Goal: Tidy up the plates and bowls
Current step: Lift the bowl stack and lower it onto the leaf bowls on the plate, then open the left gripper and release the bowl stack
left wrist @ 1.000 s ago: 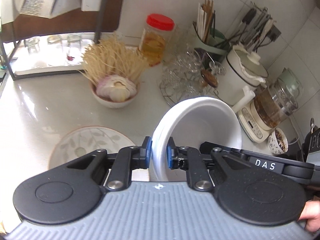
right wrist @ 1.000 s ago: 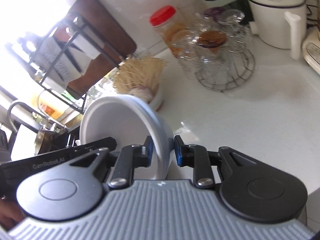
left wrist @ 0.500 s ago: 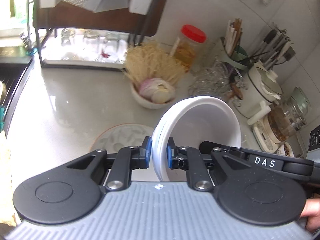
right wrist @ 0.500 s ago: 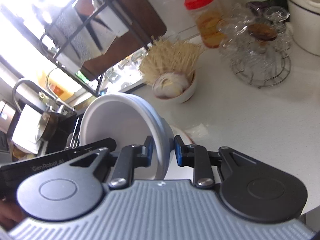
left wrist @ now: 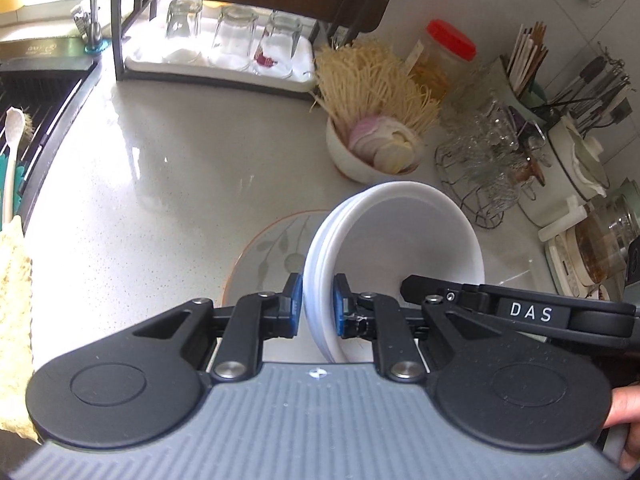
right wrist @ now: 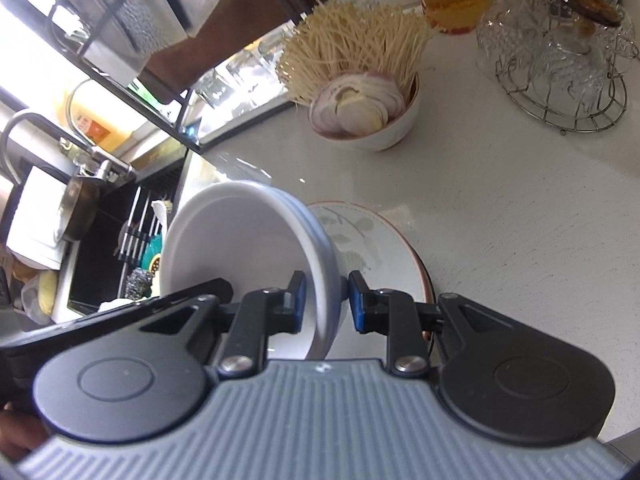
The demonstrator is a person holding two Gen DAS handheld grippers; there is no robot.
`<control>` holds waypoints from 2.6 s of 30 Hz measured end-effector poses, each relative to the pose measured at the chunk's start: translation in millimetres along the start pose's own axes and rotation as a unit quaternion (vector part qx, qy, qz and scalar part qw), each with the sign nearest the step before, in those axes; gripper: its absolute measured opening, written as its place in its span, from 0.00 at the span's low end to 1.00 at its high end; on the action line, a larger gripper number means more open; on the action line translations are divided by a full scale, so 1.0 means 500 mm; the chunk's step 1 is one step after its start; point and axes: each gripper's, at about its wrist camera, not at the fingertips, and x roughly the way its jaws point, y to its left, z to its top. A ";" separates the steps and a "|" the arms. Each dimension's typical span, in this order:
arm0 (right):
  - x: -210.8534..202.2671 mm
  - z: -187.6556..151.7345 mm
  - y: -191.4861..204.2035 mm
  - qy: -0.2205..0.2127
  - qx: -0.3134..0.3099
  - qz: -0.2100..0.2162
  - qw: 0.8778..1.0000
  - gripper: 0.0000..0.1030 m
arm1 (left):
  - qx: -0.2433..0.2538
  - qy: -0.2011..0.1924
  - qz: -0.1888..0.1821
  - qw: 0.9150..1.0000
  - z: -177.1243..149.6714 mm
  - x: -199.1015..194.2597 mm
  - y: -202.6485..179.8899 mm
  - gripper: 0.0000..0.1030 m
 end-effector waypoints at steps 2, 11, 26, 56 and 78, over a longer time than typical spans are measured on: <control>0.013 0.002 0.001 0.007 -0.001 -0.004 1.000 0.26 | -0.002 0.004 0.003 1.000 0.002 0.012 0.005 0.17; 0.057 0.005 -0.001 0.043 -0.006 -0.029 0.999 0.26 | 0.004 0.037 0.012 0.999 -0.002 0.060 0.017 0.17; 0.090 0.005 -0.010 0.058 -0.005 -0.039 0.998 0.26 | 0.005 0.056 0.025 0.998 0.005 0.112 0.018 0.17; -0.017 -0.039 0.037 -0.056 0.000 -0.076 0.996 0.43 | 0.057 -0.003 -0.014 0.998 0.013 -0.035 0.026 0.47; -0.203 -0.121 0.080 -0.148 -0.032 -0.047 0.987 0.43 | 0.106 -0.084 0.002 0.991 -0.074 -0.215 -0.063 0.47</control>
